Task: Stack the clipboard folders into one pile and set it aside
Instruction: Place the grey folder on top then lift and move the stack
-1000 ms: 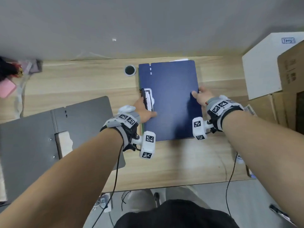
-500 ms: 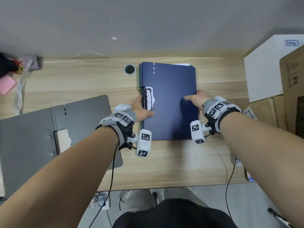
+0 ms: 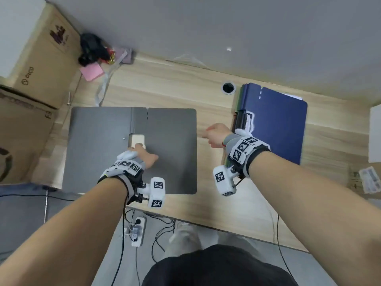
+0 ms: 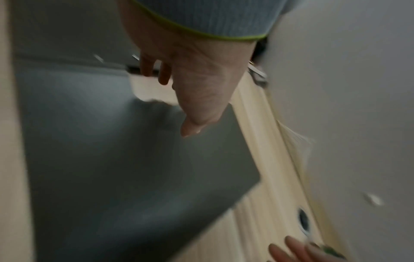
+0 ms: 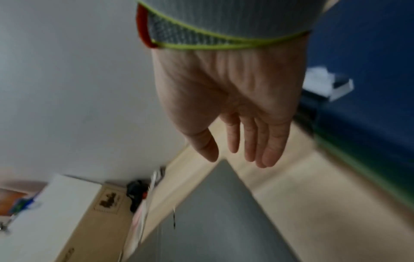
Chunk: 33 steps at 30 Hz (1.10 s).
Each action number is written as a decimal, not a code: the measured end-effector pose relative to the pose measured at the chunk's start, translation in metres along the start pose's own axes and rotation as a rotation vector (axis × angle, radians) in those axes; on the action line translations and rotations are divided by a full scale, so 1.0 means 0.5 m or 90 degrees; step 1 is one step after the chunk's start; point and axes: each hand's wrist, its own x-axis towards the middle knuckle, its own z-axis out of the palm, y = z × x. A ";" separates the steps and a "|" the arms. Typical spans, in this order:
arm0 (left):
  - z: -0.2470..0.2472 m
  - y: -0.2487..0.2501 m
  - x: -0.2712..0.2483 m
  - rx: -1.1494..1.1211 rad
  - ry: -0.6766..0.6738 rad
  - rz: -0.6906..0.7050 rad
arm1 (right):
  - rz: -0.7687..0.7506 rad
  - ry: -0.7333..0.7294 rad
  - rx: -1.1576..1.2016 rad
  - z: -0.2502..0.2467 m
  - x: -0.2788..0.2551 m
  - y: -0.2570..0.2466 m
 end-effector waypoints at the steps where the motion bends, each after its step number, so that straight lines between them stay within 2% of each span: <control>1: 0.009 -0.018 0.002 0.025 -0.012 0.006 | 0.030 -0.020 -0.004 0.022 -0.001 0.004; 3: 0.030 -0.040 0.015 0.025 -0.029 0.040 | 0.068 -0.018 -0.007 0.058 0.000 0.017; 7: 0.066 -0.068 0.036 -0.102 -0.063 0.093 | 0.109 0.004 0.050 0.128 0.011 0.021; 14: 0.056 -0.068 0.058 -0.298 -0.115 0.074 | 0.147 0.000 0.160 0.135 0.029 0.059; 17: 0.028 -0.052 0.045 -0.357 -0.094 0.135 | 0.074 -0.002 0.223 0.121 0.045 0.068; 19: -0.005 -0.044 0.027 -0.400 -0.047 0.175 | 0.008 0.005 0.279 0.098 0.033 0.051; 23: -0.106 -0.030 -0.014 -0.398 0.214 0.216 | -0.108 -0.016 0.385 0.008 -0.055 -0.014; 25: -0.152 -0.013 -0.034 -0.381 0.287 0.200 | -0.160 -0.034 0.428 -0.043 -0.082 -0.026; 28: -0.204 0.038 -0.057 -0.424 0.230 0.156 | -0.216 -0.057 0.463 -0.101 -0.116 -0.036; 29: -0.215 0.055 -0.060 -0.394 0.205 0.154 | -0.230 -0.064 0.468 -0.115 -0.126 -0.040; 31: -0.236 0.085 -0.078 -0.297 0.177 0.221 | -0.248 -0.060 0.472 -0.145 -0.150 -0.041; 33: -0.256 0.103 -0.098 -0.280 0.158 0.294 | -0.264 -0.044 0.471 -0.167 -0.159 -0.039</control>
